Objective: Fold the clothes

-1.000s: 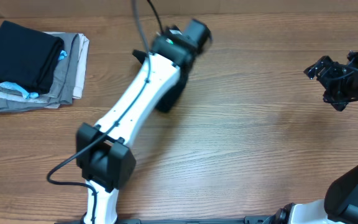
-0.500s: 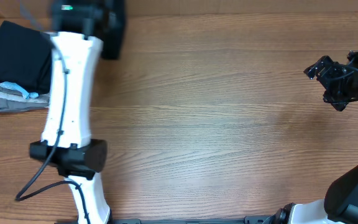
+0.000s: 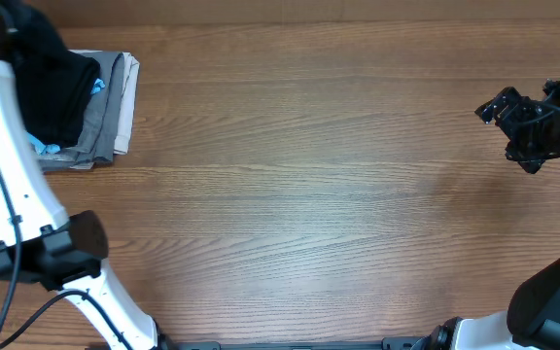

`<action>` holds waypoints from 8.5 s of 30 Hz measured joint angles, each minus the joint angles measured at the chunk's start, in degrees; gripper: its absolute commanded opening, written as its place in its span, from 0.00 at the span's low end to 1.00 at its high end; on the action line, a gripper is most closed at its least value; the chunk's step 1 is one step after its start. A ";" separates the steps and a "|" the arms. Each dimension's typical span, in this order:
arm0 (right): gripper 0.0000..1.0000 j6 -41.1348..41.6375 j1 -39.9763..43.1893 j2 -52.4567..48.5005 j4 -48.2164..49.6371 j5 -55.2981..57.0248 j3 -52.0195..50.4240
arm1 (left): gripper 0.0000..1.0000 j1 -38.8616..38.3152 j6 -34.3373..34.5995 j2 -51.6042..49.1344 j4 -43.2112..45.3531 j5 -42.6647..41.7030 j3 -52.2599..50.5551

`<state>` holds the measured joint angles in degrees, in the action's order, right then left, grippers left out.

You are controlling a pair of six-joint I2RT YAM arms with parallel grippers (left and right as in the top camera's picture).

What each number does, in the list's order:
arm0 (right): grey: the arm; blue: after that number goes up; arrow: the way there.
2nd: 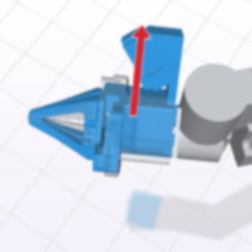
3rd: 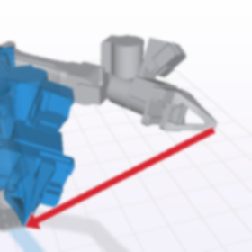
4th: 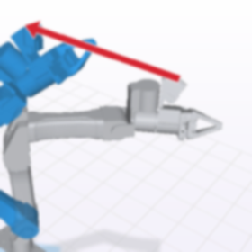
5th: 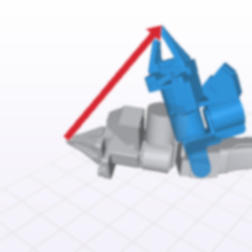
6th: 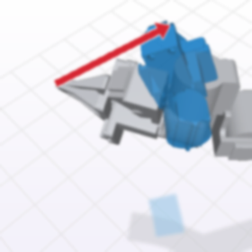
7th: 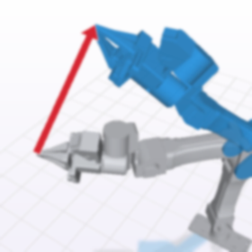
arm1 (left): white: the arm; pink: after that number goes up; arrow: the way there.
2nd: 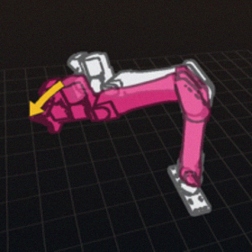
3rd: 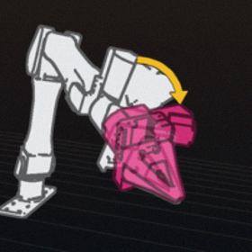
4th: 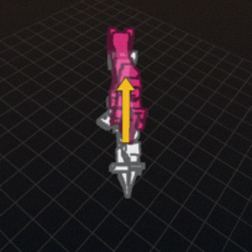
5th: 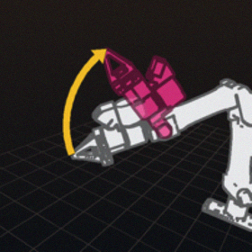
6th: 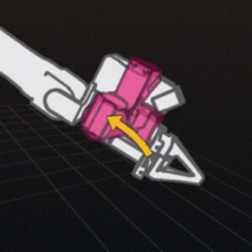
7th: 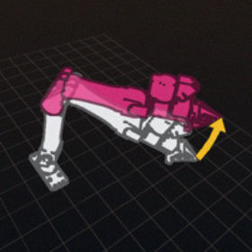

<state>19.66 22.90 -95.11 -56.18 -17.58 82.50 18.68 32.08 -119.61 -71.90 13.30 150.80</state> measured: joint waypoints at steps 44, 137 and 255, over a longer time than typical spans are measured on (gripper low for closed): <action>1.00 0.02 0.00 0.00 0.02 -0.02 0.00 | 0.59 6.23 -3.08 -11.56 -0.42 -9.90 -0.02; 1.00 0.00 0.00 0.00 -0.02 0.00 0.00 | 0.31 -2.58 -21.73 0.04 -18.60 -42.82 0.11; 1.00 -0.26 -30.08 94.38 42.01 15.56 -55.30 | 1.00 -14.34 -18.49 -0.52 -24.13 -27.34 0.09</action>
<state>19.40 -7.18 -0.73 -14.17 -2.02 27.20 4.34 13.58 -120.14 -96.03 -14.04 150.89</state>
